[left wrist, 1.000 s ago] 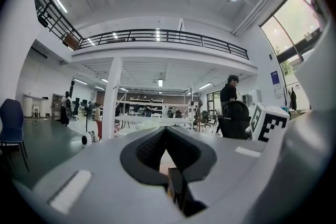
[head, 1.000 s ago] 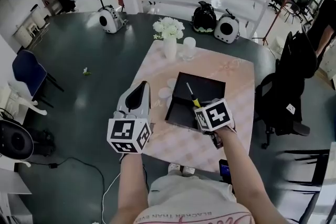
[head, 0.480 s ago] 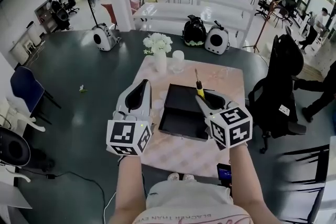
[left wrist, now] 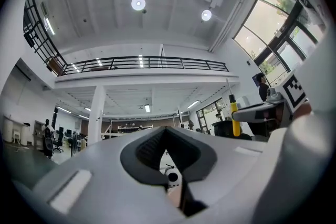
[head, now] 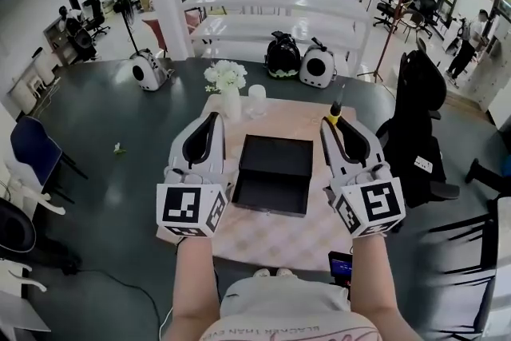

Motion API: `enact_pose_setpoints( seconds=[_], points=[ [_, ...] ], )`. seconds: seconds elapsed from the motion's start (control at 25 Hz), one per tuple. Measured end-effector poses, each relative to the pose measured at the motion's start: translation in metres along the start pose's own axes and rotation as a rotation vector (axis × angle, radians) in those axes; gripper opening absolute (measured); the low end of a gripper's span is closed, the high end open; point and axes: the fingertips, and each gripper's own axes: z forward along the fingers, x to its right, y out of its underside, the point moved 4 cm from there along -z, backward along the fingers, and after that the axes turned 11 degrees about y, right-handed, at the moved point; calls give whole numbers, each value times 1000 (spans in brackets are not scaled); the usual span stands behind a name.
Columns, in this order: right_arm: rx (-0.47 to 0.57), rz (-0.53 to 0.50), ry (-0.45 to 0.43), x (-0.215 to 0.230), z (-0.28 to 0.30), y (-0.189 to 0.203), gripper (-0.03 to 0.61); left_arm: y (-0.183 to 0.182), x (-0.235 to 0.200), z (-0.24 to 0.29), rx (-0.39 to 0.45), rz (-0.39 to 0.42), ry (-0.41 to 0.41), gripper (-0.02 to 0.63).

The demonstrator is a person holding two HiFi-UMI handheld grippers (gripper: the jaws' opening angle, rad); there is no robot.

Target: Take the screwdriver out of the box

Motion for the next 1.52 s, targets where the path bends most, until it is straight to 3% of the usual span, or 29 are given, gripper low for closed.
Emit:
enact_pose_setpoints(
  seconds=[0.12, 0.48, 1.0, 1.52],
  points=[
    [46, -1, 51, 17, -7, -11, 81, -6, 2, 4, 6, 16, 5, 6],
    [27, -45, 129, 41, -13, -26, 81, -31, 0, 11, 46, 62, -5, 6],
    [39, -48, 107, 42, -13, -37, 81, -40, -8, 7, 54, 80, -40, 6],
    [25, -48, 140, 56, -9, -25, 81, -33, -12, 20, 51, 85, -34, 6]
  ],
)
